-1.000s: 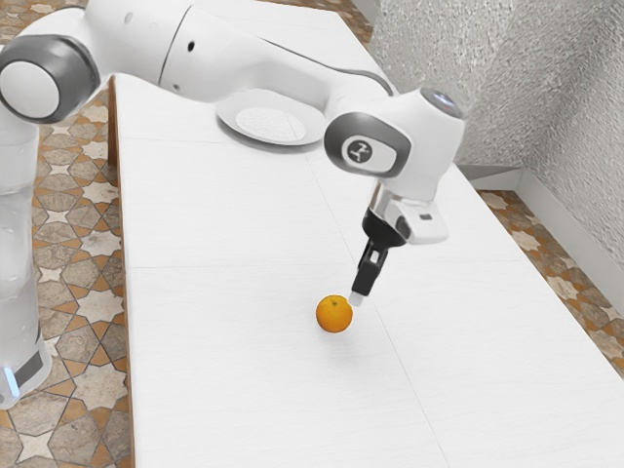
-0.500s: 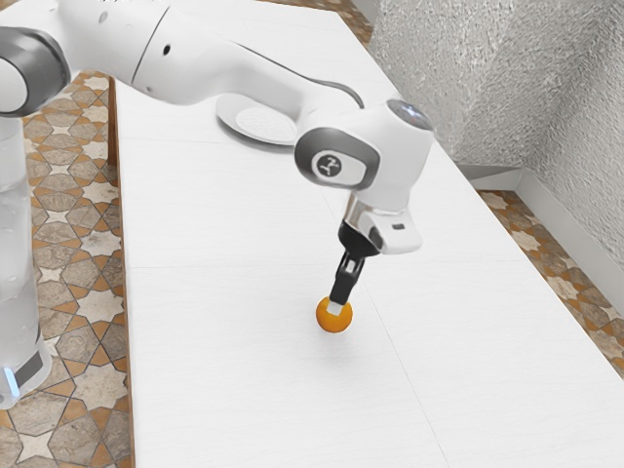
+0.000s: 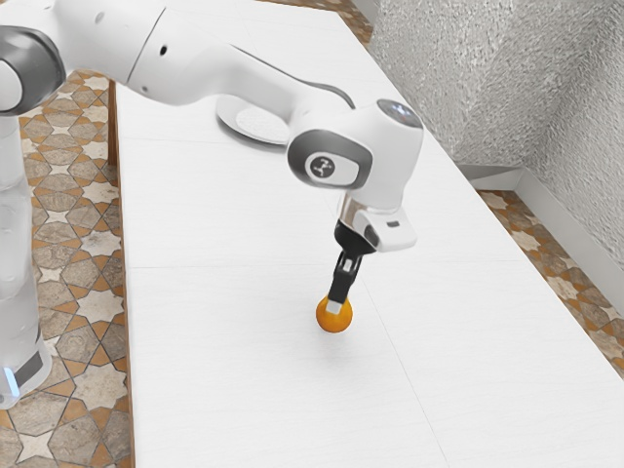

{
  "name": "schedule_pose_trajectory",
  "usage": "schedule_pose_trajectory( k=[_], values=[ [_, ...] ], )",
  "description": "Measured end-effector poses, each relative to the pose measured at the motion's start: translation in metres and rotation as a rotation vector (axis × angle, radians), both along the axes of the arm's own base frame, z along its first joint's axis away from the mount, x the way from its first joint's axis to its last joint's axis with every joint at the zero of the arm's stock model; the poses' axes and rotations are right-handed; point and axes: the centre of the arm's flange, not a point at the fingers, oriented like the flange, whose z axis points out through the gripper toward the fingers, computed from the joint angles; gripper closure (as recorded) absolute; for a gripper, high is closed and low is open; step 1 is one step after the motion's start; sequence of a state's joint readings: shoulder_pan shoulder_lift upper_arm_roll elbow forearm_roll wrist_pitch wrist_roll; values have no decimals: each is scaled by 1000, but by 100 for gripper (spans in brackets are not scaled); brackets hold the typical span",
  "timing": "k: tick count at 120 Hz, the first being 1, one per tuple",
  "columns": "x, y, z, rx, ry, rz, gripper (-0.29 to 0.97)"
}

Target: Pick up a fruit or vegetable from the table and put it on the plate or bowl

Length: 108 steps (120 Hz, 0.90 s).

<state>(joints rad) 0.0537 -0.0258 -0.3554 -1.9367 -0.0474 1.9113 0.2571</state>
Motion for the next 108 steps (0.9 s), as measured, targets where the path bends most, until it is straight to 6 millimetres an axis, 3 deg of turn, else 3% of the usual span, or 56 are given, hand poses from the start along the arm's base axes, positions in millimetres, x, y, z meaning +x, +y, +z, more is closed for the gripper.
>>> schedule_pose_trajectory(
  k=[40, 108],
  values=[
    [4, 35, -20, 4, 18, 63, 0],
    [13, 22, -41, -36, -4, 41, 0]
  ],
)
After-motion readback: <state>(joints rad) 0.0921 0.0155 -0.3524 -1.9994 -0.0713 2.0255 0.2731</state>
